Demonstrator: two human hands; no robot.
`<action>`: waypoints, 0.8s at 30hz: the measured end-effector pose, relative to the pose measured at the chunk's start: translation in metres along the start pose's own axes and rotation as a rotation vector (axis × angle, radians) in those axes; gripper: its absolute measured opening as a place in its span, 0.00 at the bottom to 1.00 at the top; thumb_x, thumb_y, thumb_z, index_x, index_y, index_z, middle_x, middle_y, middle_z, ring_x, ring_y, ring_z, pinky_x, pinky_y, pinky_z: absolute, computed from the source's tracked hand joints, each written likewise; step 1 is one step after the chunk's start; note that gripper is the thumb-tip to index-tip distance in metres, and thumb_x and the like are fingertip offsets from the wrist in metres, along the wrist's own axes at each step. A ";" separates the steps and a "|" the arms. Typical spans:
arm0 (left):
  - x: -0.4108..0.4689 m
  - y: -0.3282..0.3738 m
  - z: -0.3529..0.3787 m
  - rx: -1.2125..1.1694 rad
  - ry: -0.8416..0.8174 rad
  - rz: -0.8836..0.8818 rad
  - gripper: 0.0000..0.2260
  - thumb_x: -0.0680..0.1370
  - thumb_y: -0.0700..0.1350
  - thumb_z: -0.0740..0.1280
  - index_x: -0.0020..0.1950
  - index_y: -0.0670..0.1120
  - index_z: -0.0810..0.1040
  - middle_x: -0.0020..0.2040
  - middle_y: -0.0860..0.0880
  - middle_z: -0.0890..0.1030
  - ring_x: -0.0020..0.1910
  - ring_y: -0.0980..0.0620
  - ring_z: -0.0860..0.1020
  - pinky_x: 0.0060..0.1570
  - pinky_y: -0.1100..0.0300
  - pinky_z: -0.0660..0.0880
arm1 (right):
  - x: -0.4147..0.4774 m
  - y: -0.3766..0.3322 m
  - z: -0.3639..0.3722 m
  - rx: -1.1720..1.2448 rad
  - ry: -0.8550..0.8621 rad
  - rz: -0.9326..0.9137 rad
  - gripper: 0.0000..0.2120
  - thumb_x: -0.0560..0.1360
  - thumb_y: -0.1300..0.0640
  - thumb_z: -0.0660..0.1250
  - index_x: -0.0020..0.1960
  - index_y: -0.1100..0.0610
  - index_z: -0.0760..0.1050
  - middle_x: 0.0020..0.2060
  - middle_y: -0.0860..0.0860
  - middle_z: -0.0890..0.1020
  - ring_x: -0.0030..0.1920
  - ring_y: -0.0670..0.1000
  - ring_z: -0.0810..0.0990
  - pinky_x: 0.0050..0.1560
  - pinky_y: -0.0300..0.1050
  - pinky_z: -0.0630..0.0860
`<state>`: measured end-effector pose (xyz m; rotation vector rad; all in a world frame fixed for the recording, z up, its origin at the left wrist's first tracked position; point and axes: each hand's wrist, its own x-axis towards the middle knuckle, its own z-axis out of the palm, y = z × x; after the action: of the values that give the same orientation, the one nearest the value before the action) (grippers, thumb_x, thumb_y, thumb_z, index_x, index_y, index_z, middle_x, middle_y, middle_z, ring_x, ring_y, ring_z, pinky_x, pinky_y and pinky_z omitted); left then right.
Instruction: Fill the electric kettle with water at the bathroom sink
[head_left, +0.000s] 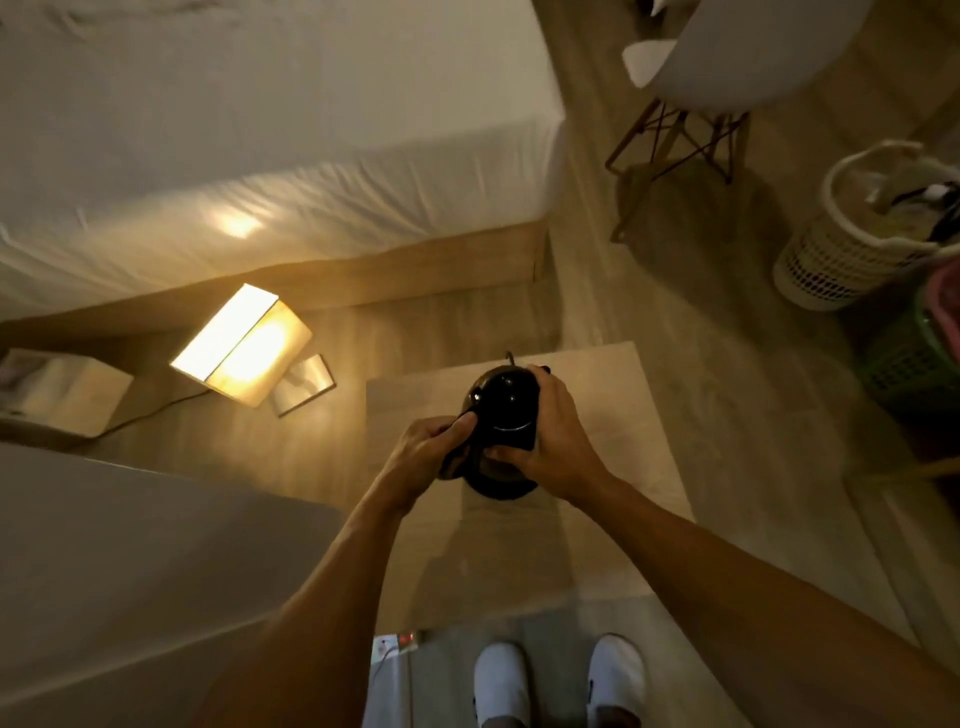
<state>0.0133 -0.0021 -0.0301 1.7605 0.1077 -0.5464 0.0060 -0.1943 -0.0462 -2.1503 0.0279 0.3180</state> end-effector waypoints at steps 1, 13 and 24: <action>0.003 -0.009 0.002 0.001 -0.001 -0.001 0.20 0.79 0.54 0.65 0.29 0.50 0.72 0.28 0.48 0.70 0.29 0.50 0.67 0.30 0.61 0.63 | 0.003 0.009 0.005 -0.003 -0.009 -0.001 0.53 0.68 0.52 0.83 0.82 0.57 0.54 0.79 0.57 0.62 0.81 0.58 0.61 0.81 0.55 0.64; 0.020 -0.044 -0.004 0.043 -0.044 0.030 0.19 0.82 0.51 0.63 0.30 0.50 0.72 0.28 0.52 0.71 0.27 0.56 0.69 0.31 0.66 0.66 | 0.006 0.036 0.038 -0.044 0.036 -0.027 0.52 0.69 0.50 0.82 0.82 0.59 0.54 0.79 0.58 0.62 0.80 0.58 0.60 0.76 0.45 0.62; 0.016 -0.058 -0.009 0.075 -0.161 0.004 0.18 0.80 0.55 0.62 0.34 0.46 0.73 0.32 0.49 0.73 0.31 0.54 0.70 0.34 0.65 0.66 | -0.004 0.049 0.060 -0.098 0.058 -0.005 0.54 0.69 0.48 0.81 0.83 0.58 0.52 0.81 0.59 0.58 0.82 0.58 0.59 0.77 0.52 0.67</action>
<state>0.0093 0.0184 -0.0866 1.7813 -0.0290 -0.6944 -0.0178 -0.1738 -0.1168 -2.2559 0.0402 0.2588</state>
